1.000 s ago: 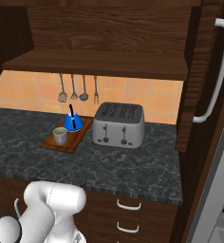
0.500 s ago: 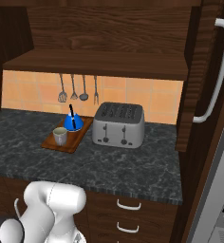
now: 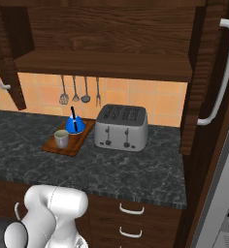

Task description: Pick the kettle from the counter and place it on the tray. Then pick the mug from the cabinet and place it on the tray. Then close the cabinet doors.

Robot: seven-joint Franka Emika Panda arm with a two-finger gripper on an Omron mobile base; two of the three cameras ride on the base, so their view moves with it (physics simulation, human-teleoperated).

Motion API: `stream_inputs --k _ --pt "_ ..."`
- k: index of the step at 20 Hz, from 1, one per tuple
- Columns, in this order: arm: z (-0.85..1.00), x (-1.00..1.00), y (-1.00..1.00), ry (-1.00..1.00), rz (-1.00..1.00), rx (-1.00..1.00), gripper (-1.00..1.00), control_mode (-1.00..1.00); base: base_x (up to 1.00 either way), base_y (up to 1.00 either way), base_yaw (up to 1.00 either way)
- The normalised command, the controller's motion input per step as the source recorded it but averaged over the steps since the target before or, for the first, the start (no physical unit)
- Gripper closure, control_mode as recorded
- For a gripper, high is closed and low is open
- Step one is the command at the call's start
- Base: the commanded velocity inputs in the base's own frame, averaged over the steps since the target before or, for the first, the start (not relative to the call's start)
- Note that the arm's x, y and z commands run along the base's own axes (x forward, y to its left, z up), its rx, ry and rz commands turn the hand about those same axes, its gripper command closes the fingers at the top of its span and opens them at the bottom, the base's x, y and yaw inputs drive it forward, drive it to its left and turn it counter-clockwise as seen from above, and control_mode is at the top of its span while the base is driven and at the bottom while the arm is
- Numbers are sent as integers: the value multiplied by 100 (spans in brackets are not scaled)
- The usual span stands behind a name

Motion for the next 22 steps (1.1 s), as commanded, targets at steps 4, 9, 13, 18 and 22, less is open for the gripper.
stream_inputs --k 4,9,13,18,22 --pt "1 41 -25 -3 0 0 -100 -100 0 0 0" --pt "1 49 -39 0 -1 0 -100 -100 0 0 0" --pt "0 63 -42 0 0 0 -100 -100 0 0 0" --pt "0 67 -39 0 0 0 -100 -100 0 0 0" --pt "0 61 -29 0 0 0 -100 -100 0 0 0"
